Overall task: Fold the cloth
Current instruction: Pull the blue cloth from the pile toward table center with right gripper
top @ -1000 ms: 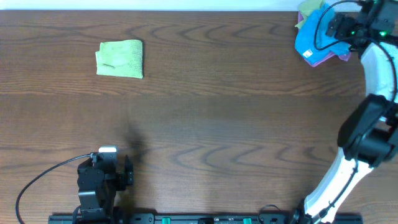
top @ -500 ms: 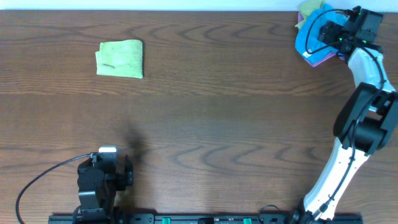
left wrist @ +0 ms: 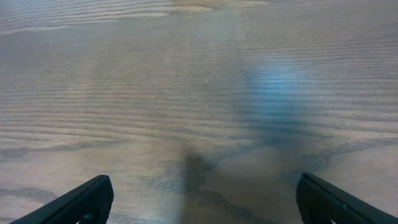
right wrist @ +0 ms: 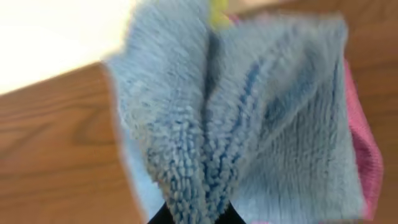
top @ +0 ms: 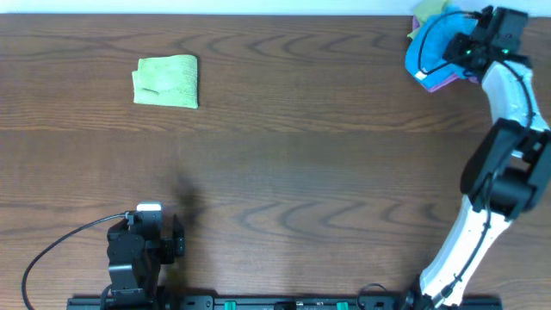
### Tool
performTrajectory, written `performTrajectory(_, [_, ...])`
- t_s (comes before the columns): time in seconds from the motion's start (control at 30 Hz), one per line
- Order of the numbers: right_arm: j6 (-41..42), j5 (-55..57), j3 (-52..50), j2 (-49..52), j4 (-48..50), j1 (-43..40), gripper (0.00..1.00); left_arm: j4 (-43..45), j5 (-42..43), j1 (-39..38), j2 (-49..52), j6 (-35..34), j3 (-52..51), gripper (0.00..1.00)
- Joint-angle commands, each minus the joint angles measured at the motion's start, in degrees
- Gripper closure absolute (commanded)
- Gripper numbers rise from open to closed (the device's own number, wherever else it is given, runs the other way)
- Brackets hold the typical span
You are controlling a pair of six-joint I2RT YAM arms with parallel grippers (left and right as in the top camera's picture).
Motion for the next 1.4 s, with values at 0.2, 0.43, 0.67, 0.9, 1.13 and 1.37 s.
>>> performTrajectory(0.2, [-6.5,-0.5,0.8,-20.7,-18.6,5.6,0.98,-0.6,-0.3,-0.3,-0.4,0.8,-1.0,0.05])
performTrajectory(0.43, [-7.2,-0.7,0.8,-29.6,-32.2,12.0,0.98,-0.6,-0.3,-0.3,-0.4,0.8,-1.0,0.05])
performTrajectory(0.67, [-8.9,-0.7,0.8,-38.2,-46.7,22.6,0.98,-0.6,-0.3,-0.3,-0.4,0.8,-1.0,0.05])
performTrajectory(0.9, [-13.0,-0.1,-1.4,-46.6,-60.5,32.9,0.98,-0.6,-0.3,-0.3,-0.4,0.8,-1.0,0.05])
performTrajectory(1.13, [-13.0,-0.8,-29.8,-70.9,-56.5,31.6,0.98,-0.6,-0.3,-0.3,-0.4,0.8,-1.0,0.05])
performTrajectory(1.37, [-4.9,-9.4,-46.3,-85.2,-49.2,31.6,0.98,-0.6,-0.3,-0.3,-0.4,0.8,-1.0,0.05])
